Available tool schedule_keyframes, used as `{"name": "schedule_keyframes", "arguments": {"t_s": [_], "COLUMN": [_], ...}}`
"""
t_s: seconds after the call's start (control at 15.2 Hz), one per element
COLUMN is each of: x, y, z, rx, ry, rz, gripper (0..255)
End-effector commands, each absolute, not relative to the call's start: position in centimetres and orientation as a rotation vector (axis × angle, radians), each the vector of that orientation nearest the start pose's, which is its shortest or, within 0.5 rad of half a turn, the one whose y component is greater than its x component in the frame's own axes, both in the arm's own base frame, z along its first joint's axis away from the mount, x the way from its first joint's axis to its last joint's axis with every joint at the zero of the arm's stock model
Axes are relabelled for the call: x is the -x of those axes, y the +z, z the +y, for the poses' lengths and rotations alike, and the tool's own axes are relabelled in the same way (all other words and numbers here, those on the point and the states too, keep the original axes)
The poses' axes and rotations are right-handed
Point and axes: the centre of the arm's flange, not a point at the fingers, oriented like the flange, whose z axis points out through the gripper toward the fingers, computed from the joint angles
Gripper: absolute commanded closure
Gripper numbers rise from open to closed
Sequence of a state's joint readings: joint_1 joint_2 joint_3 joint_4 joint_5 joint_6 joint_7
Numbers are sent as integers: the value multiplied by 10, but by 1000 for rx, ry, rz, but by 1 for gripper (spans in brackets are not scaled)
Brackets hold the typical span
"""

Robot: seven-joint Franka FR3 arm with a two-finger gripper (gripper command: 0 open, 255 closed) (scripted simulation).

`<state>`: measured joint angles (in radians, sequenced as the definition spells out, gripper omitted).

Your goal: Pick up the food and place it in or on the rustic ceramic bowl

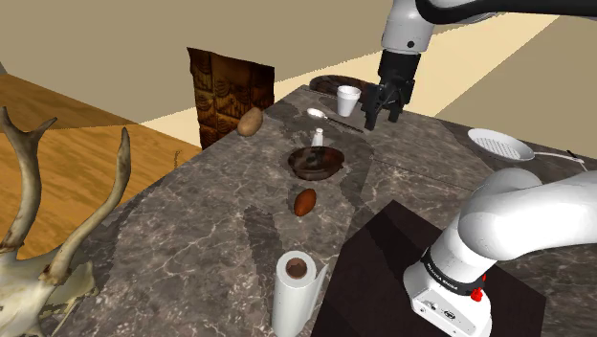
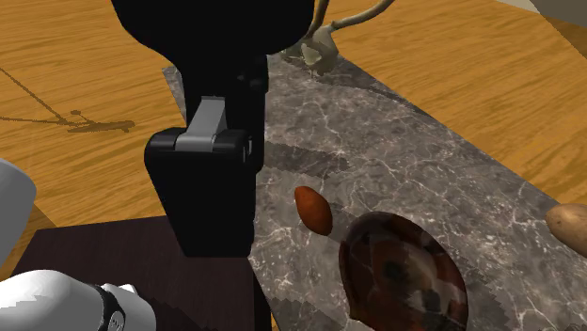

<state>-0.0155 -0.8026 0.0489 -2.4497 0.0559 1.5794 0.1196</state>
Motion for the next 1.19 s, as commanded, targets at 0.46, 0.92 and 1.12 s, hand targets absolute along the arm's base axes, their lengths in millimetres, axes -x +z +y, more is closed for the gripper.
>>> {"name": "schedule_keyframes", "arguments": {"t_s": [0.46, 0.92, 1.12], "x": [-314, -338, -352], "y": [474, 397, 365], "z": [60, 98, 113], "rx": [3068, 2987, 2944], "ry": [45, -19, -46], "rz": [464, 756, 878], "gripper": [0, 0, 0]}}
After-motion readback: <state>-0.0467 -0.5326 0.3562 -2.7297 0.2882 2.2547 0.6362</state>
